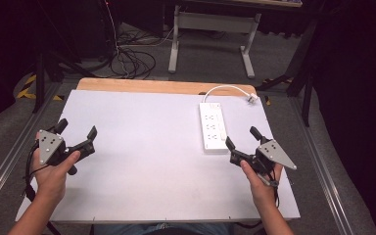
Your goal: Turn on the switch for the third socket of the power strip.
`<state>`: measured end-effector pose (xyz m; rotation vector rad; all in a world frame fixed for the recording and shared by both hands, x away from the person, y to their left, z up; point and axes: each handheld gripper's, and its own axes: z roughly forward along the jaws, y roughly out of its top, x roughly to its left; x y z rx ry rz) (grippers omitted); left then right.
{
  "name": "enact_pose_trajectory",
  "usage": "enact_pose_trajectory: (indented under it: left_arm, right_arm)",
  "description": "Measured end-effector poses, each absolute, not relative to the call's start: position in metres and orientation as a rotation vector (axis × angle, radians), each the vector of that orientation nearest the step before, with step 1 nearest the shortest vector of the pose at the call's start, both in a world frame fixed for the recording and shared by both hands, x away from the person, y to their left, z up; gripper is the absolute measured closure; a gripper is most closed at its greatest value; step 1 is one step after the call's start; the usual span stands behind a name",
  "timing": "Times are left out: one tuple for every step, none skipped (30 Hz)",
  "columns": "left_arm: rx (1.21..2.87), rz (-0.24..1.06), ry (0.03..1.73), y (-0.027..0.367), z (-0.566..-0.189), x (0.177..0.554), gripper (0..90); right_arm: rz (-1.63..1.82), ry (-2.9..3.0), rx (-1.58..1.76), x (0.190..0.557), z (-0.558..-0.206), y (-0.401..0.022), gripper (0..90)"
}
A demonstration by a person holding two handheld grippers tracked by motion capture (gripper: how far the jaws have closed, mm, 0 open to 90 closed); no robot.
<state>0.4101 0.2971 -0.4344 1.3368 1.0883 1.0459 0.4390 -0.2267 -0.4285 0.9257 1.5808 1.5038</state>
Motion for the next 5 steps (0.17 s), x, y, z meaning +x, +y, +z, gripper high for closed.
enact_pose_trajectory:
  left_arm:
    - [1.335,1.046,1.09,0.2973,-0.4344,0.4102,8.0]
    - [1.336,1.047,1.09,0.2974,-0.4345,0.4103,8.0]
    - [1.338,1.047,1.09,0.2975,-0.4345,0.4104,8.0]
    - [1.339,1.048,1.09,0.2973,-0.4345,0.4105,8.0]
    - [1.34,1.047,1.089,0.2969,-0.4346,0.4105,8.0]
  right_arm:
    - [1.507,1.58,0.926,0.4394,-0.4285,-0.2268,9.6]
    - [1.508,1.582,0.927,0.4395,-0.4285,-0.2267,9.8]
    - [1.504,1.582,0.923,0.4397,-0.4286,-0.2268,10.1]
    - [1.503,1.582,0.923,0.4397,-0.4287,-0.2268,10.1]
    - [1.504,1.583,0.924,0.4398,-0.4286,-0.2267,10.0]
